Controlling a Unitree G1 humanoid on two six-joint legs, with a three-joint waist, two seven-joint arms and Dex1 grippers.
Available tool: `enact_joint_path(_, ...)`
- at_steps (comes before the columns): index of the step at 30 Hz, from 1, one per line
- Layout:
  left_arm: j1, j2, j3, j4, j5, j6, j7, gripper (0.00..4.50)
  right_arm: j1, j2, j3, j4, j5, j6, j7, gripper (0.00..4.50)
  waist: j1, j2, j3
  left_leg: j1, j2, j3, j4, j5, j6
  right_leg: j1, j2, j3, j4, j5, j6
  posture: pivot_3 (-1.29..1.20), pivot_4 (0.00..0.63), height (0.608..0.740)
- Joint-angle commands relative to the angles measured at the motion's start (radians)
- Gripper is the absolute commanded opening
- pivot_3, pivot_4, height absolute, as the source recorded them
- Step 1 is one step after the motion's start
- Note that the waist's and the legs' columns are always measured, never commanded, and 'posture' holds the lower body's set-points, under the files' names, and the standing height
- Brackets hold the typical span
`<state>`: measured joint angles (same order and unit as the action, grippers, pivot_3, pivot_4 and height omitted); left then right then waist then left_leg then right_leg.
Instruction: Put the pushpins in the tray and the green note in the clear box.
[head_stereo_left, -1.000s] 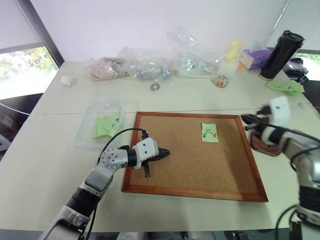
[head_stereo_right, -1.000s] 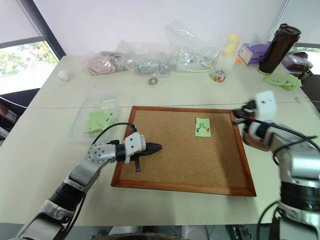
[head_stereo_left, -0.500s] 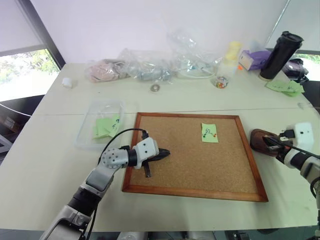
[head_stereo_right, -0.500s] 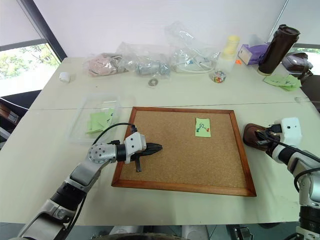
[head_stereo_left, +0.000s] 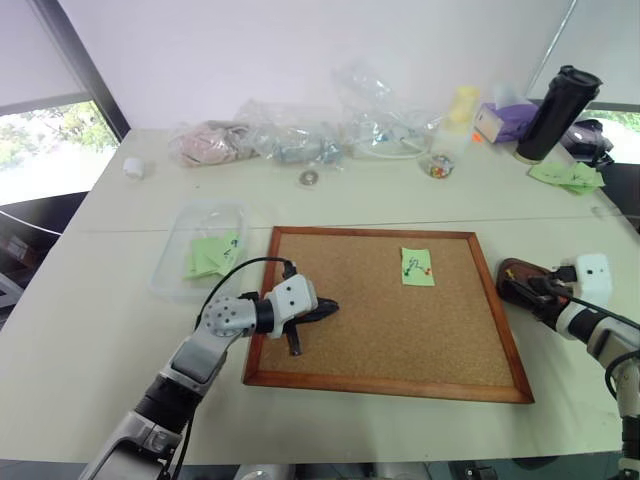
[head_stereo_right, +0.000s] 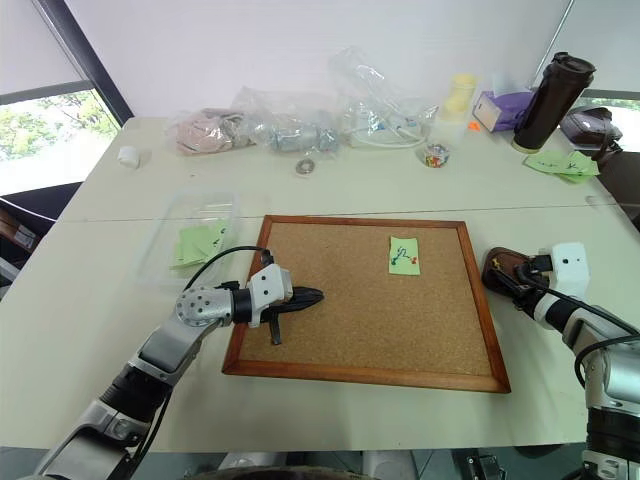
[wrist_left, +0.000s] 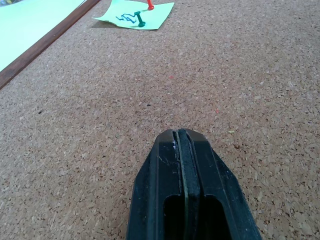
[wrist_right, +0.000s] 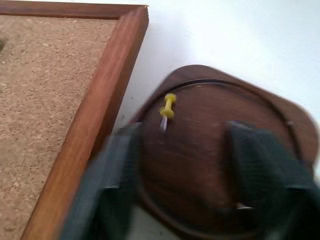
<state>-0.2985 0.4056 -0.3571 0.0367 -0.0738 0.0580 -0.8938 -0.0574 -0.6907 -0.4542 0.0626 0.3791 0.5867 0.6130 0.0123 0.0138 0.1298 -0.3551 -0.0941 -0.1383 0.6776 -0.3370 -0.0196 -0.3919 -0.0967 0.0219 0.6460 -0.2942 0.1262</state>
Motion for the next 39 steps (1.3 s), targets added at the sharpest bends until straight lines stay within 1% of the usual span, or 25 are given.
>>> enact_joint_path(1,0.027,0.016,-0.017,0.037,0.024,0.038,-0.010,0.00,-0.002,-0.033,-0.020,-0.038,0.018,0.014,0.010,4.45,0.001,0.000,0.000,0.000,0.000,0.000,0.000,0.000,0.000,0.000,0.000,0.000,0.000,0.000,0.000,0.00,0.150,0.740)
enact_joint_path(5,0.030,0.012,-0.019,0.038,0.025,0.037,-0.007,0.00,-0.020,-0.053,-0.039,-0.080,0.043,0.029,0.013,4.45,0.000,0.001,0.000,-0.001,0.000,0.000,0.000,0.000,0.000,-0.001,0.000,0.000,0.000,0.000,0.000,0.00,0.150,0.740)
enact_joint_path(10,0.020,0.004,-0.020,0.058,0.029,0.028,-0.004,0.00,-0.063,-0.079,-0.038,-0.198,0.105,0.090,0.022,4.45,0.002,0.001,0.000,-0.001,0.000,0.000,0.000,0.000,0.000,-0.001,0.000,0.000,0.000,0.000,0.000,0.00,0.150,0.740)
enact_joint_path(13,0.007,-0.003,-0.019,0.074,0.030,0.022,-0.003,0.00,-0.094,-0.096,0.021,-0.320,0.153,0.162,0.038,4.45,0.003,0.001,0.000,-0.001,0.000,0.000,0.000,0.000,0.000,-0.001,0.000,0.000,0.000,0.000,0.000,0.00,0.150,0.740)
enact_joint_path(18,0.001,-0.008,-0.015,0.082,0.031,0.018,-0.004,0.00,-0.111,-0.074,0.127,-0.395,0.163,0.234,0.019,4.45,0.006,-0.001,0.001,-0.001,0.000,0.000,0.000,0.000,0.000,0.000,0.000,0.000,-0.001,0.000,0.000,0.00,0.150,0.740)
enact_joint_path(23,0.008,-0.006,-0.010,0.067,0.033,0.024,0.003,0.00,-0.116,-0.027,0.262,-0.371,0.091,0.179,-0.006,4.45,0.006,-0.001,0.001,-0.001,0.000,0.000,0.000,0.000,0.000,-0.001,-0.001,0.000,-0.001,0.000,0.000,0.00,0.150,0.740)
enact_joint_path(25,0.014,-0.005,-0.008,0.056,0.034,0.028,0.004,0.00,-0.123,-0.011,0.288,-0.338,0.064,0.154,-0.014,4.45,0.005,-0.001,0.001,-0.001,0.000,0.000,0.000,0.000,0.000,-0.001,-0.001,0.000,-0.001,0.000,0.000,0.00,0.150,0.740)
enact_joint_path(31,0.033,0.007,-0.006,0.042,0.038,0.024,0.009,0.00,-0.131,0.024,0.328,-0.248,0.018,0.084,-0.009,4.45,0.002,-0.001,0.001,-0.002,-0.001,0.000,0.000,0.000,0.000,-0.002,-0.001,0.000,-0.001,0.000,0.000,0.00,0.150,0.740)
enact_joint_path(37,0.034,0.004,0.002,0.037,0.037,0.029,0.022,0.00,-0.146,0.038,0.325,-0.209,0.002,0.060,-0.002,4.45,0.001,-0.001,0.001,-0.002,0.000,0.000,-0.001,0.000,0.000,-0.002,0.000,0.000,-0.001,0.000,0.000,0.00,0.150,0.740)
enact_joint_path(39,0.031,0.004,0.003,0.037,0.037,0.029,0.024,0.00,-0.150,0.043,0.329,-0.195,-0.005,0.050,-0.003,3.93,0.001,-0.001,0.001,-0.002,0.000,0.000,-0.001,0.000,0.000,-0.002,0.000,0.000,-0.001,0.000,0.000,0.00,0.150,0.740)
